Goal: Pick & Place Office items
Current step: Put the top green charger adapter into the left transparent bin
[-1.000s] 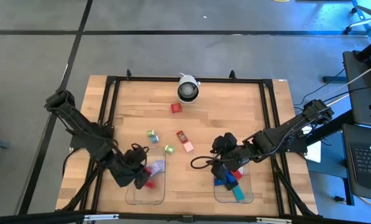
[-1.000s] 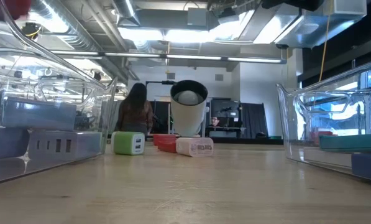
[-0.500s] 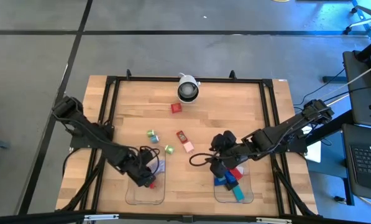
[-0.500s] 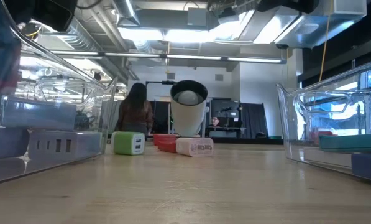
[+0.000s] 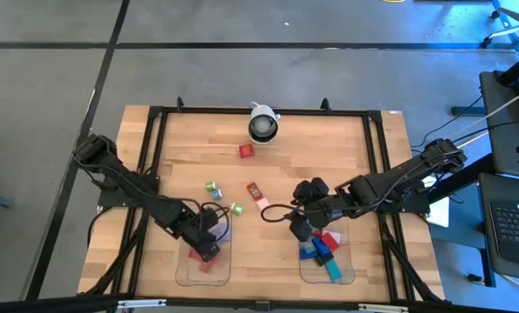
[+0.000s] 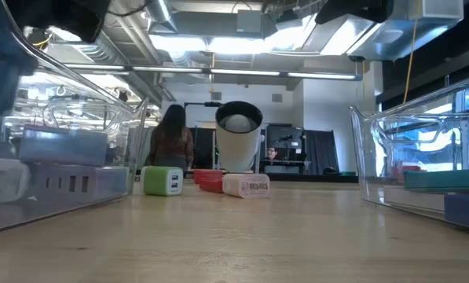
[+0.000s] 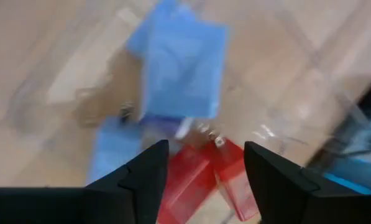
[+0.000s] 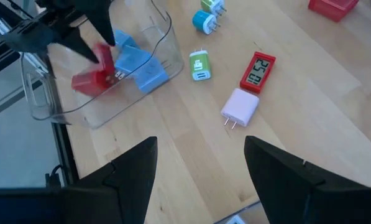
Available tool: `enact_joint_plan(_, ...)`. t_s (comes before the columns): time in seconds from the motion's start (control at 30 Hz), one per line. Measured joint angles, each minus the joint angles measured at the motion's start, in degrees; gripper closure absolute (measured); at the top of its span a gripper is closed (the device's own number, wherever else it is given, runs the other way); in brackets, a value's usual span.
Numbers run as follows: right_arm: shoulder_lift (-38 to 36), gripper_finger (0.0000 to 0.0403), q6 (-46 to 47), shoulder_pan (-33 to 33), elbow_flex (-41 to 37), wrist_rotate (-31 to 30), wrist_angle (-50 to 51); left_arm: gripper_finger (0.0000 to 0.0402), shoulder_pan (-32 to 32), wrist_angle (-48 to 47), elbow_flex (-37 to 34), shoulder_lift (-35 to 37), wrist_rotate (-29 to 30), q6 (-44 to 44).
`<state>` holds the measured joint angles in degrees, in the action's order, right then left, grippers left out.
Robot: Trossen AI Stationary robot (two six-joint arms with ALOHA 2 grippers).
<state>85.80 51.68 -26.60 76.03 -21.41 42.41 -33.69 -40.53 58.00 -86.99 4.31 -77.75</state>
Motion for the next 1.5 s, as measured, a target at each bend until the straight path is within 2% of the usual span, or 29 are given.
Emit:
enact_joint_plan(0.2,0.0,0.0158,-0.15,1.05,0.0,0.0,-0.01,0.0185,4.69,8.02,0.0,3.72,-6.43,10.06)
enact_joint_plan(0.3,0.0,0.0158,-0.29,1.79,0.0,0.0,0.0,0.0187,7.7,10.59,0.02,7.09,-6.16,14.02)
enact_joint_plan(0.43,0.0,0.0158,-0.31,2.73,0.0,0.0,0.0,0.0188,12.13,9.28,0.02,12.09,-1.58,20.73)
enact_joint_plan(0.63,0.0,0.0158,-0.91,4.0,0.0,0.02,-0.02,0.0187,19.16,2.89,0.02,17.28,9.86,30.99)
enact_joint_plan(0.7,0.0,0.0158,-1.16,4.37,0.0,0.02,0.0,0.0185,21.72,-0.62,0.02,17.51,10.93,34.28)
enact_joint_plan(0.9,0.0,0.0158,-1.18,5.39,0.0,0.0,0.0,0.0169,30.71,-12.82,-0.09,14.52,6.22,40.78)
enact_joint_plan(1.1,0.0,0.0158,-0.16,6.04,0.0,-0.1,-0.02,0.0156,37.76,-13.01,-2.62,9.51,1.22,45.42)
enact_joint_plan(1.33,0.0,0.0158,-1.46,6.04,0.0,0.0,-0.01,0.0155,40.21,-10.86,-3.28,3.81,-2.36,49.53)
enact_joint_plan(1.5,0.02,0.0158,-6.21,6.02,0.0,0.0,0.02,0.0153,40.1,-10.68,-3.28,0.32,-2.43,49.64)
